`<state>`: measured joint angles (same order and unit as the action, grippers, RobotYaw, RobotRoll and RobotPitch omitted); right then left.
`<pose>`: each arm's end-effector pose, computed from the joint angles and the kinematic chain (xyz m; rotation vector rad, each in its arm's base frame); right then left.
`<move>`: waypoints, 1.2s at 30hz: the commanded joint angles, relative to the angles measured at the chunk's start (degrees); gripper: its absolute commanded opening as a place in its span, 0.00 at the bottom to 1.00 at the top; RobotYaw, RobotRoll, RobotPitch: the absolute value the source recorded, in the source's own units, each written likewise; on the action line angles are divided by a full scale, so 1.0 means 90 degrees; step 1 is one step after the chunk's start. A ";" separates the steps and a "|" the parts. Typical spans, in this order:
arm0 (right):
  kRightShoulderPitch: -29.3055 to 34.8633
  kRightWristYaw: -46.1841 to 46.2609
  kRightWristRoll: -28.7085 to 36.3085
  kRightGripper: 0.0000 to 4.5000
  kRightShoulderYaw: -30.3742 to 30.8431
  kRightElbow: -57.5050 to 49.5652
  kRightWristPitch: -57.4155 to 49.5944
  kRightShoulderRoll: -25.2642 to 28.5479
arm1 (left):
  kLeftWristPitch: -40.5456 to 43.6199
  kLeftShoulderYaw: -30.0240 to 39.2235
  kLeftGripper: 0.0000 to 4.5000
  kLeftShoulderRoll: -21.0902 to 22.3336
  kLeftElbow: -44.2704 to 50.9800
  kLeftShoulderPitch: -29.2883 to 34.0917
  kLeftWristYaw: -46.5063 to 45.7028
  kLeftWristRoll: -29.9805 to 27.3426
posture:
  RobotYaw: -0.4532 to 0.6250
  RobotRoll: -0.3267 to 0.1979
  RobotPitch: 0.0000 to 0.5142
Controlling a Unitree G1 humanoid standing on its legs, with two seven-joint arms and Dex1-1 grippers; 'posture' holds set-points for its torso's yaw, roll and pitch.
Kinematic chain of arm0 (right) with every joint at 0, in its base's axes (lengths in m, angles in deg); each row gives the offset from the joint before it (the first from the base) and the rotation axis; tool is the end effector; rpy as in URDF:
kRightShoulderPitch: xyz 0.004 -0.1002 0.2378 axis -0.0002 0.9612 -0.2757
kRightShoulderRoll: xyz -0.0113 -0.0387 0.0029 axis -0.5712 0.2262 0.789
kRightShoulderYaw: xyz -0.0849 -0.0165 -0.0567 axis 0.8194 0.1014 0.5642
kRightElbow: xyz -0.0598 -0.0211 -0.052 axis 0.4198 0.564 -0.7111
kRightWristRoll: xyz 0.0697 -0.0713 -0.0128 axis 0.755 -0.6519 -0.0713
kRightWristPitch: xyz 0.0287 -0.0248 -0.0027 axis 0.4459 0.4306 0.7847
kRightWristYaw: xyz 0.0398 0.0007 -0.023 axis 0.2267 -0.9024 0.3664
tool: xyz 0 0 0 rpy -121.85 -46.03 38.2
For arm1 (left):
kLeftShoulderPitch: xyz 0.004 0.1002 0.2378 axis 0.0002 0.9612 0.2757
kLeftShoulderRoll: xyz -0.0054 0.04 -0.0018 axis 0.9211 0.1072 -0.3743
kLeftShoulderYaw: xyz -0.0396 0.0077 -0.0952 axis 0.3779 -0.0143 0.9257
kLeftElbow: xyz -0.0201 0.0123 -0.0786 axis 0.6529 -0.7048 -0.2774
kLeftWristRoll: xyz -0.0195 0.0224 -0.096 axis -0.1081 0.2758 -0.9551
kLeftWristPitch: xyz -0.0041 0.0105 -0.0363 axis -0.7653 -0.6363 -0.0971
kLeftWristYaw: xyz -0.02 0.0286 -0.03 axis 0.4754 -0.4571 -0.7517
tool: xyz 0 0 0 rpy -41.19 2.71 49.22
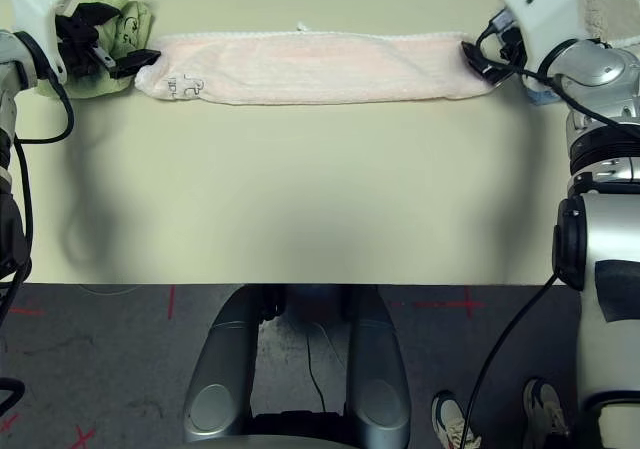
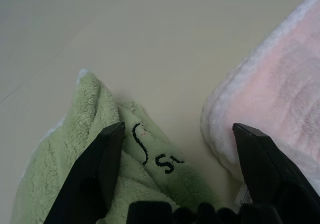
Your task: Fold the towel and set it aside.
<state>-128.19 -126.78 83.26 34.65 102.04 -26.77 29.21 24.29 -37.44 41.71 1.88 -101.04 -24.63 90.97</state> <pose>0.3363 -0.3064 0.2771 -0.5066 -0.3089 0.3342 0.3366 0.2983 0.3135 0.6017 -0.1557 -0.4781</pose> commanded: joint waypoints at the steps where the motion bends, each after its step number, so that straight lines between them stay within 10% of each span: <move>1: 0.0249 -0.0912 0.0738 1.00 -0.0506 -0.0216 -0.0104 -0.0156 | 0.0108 0.0447 0.99 -0.0115 0.0156 -0.0079 0.0474 -0.0590 | 0.43 0.62 0.82; 14: 0.0912 -0.1792 0.1591 1.00 -0.0904 -0.0984 -0.0737 -0.0575 | 0.2710 0.0381 0.99 -0.0223 0.3379 0.1416 0.2569 -0.1848 | 0.44 0.62 0.82; 36: 0.3561 -0.2022 0.3316 1.00 -0.1431 -0.4656 -0.3305 -0.0474 | 0.0920 0.0466 0.99 -0.1122 0.4884 0.3382 0.1315 -0.2039 | 0.44 0.62 0.81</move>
<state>-98.13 -145.26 111.13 23.21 62.65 -53.70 24.65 34.52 -32.74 31.82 45.65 -72.08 -12.11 71.91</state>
